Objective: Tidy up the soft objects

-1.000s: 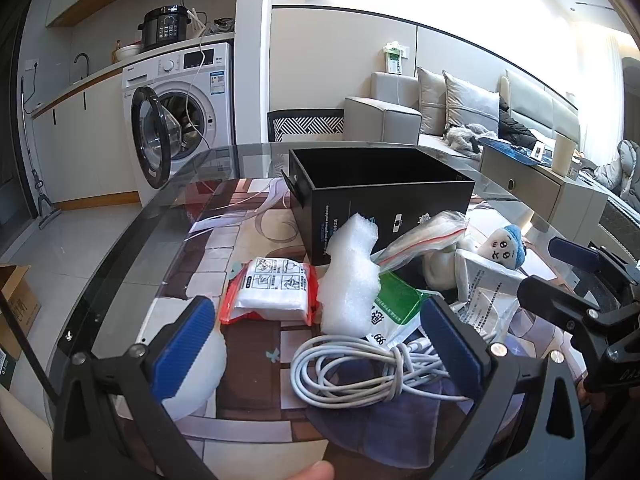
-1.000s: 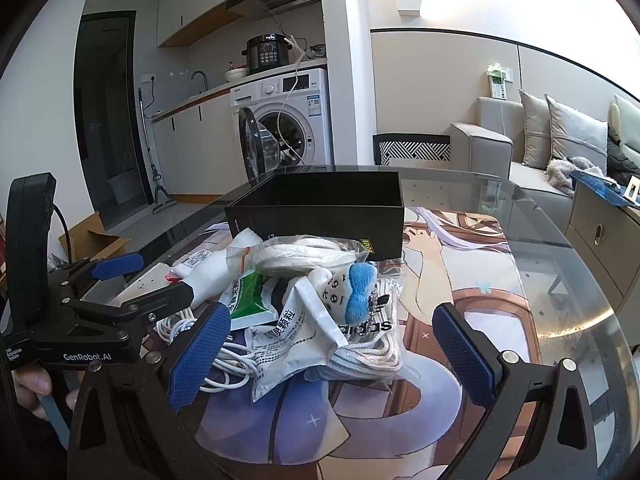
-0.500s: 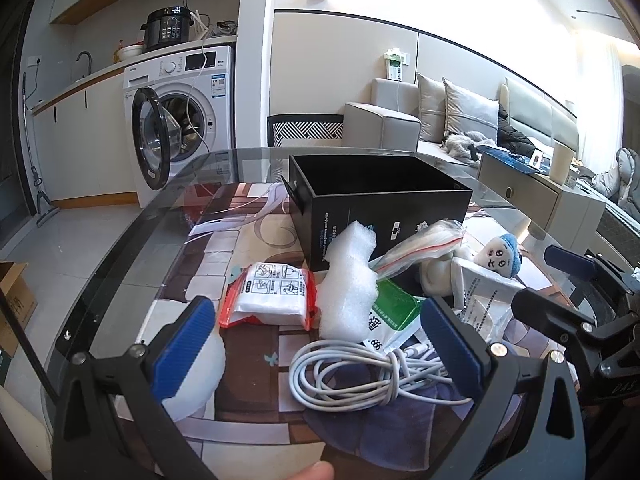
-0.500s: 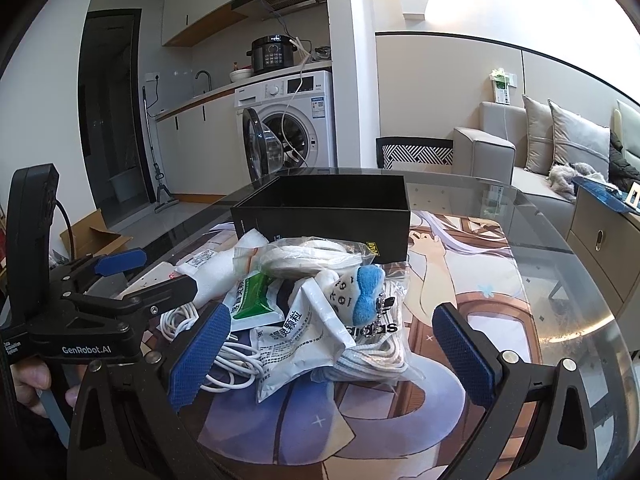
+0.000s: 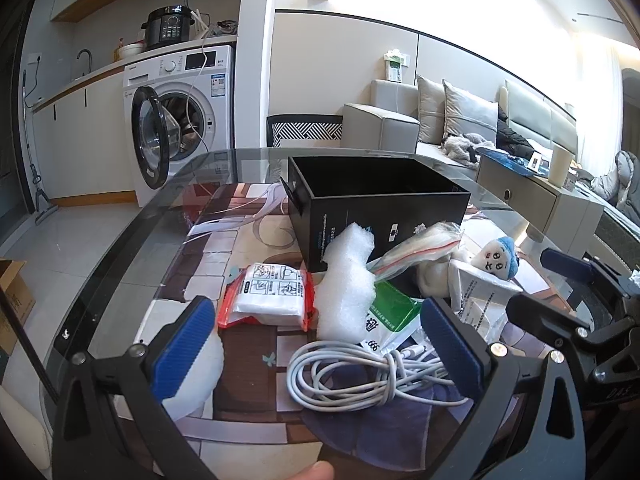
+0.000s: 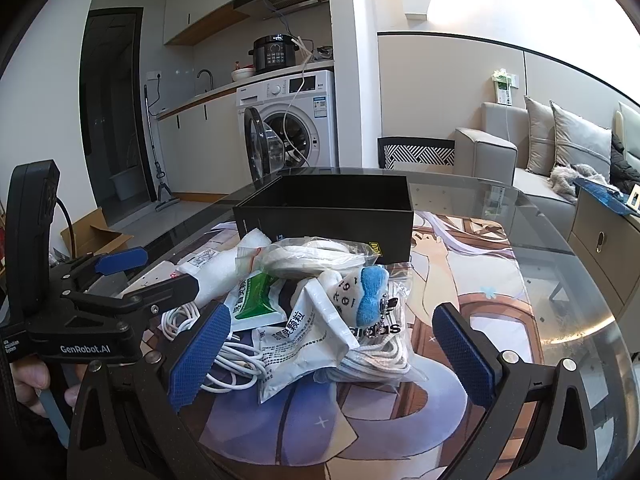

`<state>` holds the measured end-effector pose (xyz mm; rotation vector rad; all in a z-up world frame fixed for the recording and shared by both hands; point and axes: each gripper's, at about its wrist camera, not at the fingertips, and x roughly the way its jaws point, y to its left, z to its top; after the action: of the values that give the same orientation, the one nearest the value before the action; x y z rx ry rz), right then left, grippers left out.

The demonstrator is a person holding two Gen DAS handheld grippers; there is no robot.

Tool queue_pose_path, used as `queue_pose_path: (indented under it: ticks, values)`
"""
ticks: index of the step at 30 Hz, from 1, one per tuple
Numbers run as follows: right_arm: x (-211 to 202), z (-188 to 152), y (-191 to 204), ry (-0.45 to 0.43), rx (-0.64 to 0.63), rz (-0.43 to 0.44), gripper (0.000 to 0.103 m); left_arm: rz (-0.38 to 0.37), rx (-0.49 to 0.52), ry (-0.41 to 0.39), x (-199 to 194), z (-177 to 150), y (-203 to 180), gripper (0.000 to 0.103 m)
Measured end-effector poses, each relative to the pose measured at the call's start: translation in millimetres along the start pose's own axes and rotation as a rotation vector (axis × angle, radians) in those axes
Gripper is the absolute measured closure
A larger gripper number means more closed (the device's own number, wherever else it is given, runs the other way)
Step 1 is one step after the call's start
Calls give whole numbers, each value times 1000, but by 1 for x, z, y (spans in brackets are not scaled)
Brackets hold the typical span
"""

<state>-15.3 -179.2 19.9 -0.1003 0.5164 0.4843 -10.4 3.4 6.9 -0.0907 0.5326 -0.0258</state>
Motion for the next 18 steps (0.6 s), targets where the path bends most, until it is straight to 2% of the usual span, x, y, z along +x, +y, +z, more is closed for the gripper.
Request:
queue_pose_path:
  ticks: [18]
  values:
    - [2,-1,-1,6,1,-2,0,-1,5,-4,-3,0,1,0]
